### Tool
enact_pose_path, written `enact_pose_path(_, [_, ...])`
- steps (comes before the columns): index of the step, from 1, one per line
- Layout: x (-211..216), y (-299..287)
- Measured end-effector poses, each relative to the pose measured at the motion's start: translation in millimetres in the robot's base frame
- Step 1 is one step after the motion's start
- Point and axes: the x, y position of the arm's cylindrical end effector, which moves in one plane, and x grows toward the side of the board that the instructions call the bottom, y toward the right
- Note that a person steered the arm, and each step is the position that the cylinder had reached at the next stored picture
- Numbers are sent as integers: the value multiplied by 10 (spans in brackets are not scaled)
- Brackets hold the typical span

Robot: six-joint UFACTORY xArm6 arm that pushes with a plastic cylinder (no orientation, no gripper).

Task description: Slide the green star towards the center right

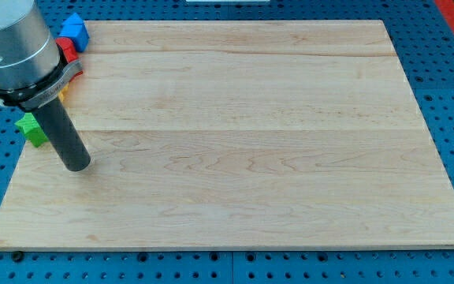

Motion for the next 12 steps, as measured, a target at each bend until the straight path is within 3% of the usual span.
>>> enact_pose_path(1, [32,-103])
enact_pose_path(3, [355,-995])
enact_pose_path(7, [136,-949])
enact_pose_path(11, [-611,-990])
enact_pose_path(12, [-587,-877])
